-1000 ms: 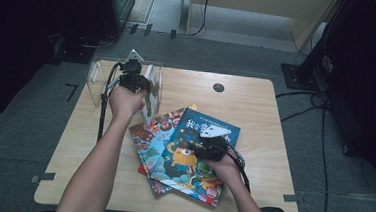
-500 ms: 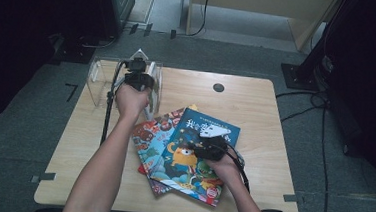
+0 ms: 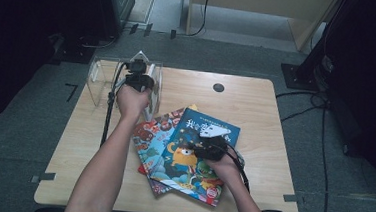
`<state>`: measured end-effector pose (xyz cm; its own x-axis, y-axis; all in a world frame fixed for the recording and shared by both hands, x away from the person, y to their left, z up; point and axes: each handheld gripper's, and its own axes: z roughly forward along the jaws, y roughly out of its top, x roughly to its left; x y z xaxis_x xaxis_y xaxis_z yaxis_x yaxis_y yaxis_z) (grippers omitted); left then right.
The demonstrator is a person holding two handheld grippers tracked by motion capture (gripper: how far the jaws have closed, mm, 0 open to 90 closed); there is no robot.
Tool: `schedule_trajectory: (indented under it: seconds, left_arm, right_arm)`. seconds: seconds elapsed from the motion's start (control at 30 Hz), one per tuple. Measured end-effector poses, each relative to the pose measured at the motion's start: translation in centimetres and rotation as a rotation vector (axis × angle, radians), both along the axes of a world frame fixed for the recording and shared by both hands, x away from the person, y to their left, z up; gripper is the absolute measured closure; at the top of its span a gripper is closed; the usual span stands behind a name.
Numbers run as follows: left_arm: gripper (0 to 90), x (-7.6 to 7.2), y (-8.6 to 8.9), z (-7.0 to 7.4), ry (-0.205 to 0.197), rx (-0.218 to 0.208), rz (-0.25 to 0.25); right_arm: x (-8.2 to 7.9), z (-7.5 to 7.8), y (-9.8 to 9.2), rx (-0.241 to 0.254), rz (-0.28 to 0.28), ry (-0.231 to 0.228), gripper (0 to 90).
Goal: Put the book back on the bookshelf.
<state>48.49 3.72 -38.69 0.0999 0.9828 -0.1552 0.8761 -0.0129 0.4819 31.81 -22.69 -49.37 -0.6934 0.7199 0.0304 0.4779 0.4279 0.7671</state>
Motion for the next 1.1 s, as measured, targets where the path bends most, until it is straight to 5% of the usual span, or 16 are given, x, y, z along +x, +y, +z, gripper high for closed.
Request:
schedule_trajectory:
  seconds: [0.77,1.1]
  left_arm:
    - [76.2,0.16,0.09,-0.29,0.0,0.006,-0.019]
    - [68.5,-0.22,0.05,0.37,-0.005,0.031,-0.035]
  right_arm:
    - [0.01,0.0,0.02,-0.001,0.0,-0.001,46.3]
    - [0.01,0.0,0.01,-0.002,0.001,-0.001,46.3]
